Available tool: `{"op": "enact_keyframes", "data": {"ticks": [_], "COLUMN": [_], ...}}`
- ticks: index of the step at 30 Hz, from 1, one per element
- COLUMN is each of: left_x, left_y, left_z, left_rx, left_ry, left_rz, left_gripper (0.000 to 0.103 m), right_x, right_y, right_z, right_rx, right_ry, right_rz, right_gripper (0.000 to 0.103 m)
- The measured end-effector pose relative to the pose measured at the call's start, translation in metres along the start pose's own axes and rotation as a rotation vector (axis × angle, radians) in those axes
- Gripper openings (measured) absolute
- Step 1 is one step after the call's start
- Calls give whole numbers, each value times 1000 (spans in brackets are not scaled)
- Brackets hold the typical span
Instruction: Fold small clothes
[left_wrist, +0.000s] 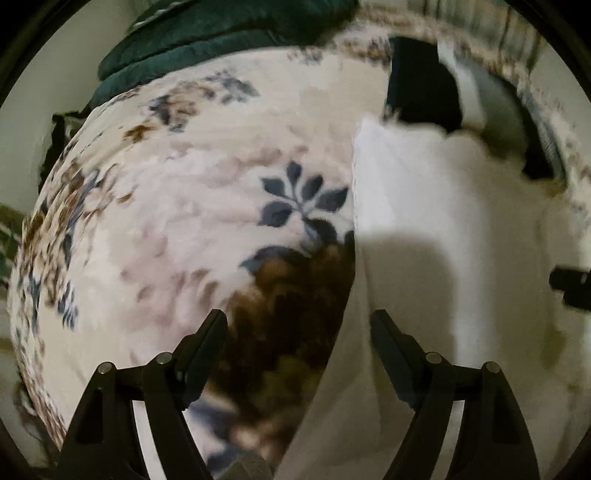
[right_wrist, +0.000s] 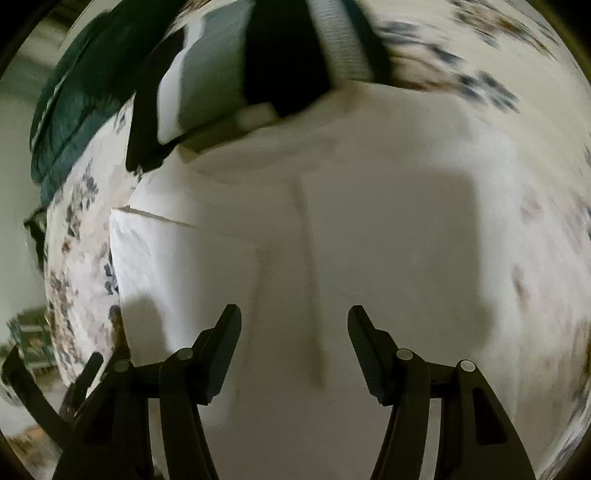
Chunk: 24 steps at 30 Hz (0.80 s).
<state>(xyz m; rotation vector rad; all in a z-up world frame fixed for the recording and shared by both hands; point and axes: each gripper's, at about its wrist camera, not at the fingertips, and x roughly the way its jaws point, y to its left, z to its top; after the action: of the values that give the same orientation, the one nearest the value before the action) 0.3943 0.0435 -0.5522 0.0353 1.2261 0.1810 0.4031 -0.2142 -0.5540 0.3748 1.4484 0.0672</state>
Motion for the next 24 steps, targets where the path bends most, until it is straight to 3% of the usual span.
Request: {"op": "enact_keyframes", "data": {"ticks": [4, 9, 13, 17, 20, 24], "left_x": [13, -32, -89, -137, -169, -194], "left_y": [-7, 4, -1, -32, -70, -143], "left_z": [-1, -9, -29, -63, -104, -176], "left_rx": [31, -29, -85, -84, -74, -90], "left_ry": [15, -14, -37, -41, 6, 150], "left_rz": [22, 10, 10, 35, 53, 12], "left_gripper": [81, 80, 80, 80, 80, 80], "right_x": [35, -14, -82, -133, -164, -181], "right_y": [24, -3, -67, -131, -193, -260], "right_z": [17, 9, -17, -45, -62, -75], "right_rx": [-116, -96, -22, 10, -9, -58], "right_ry": [78, 59, 76, 120, 159, 206], "right_rz": [-136, -62, 20, 67, 77, 49], "right_gripper": [62, 62, 62, 62, 62, 62]}}
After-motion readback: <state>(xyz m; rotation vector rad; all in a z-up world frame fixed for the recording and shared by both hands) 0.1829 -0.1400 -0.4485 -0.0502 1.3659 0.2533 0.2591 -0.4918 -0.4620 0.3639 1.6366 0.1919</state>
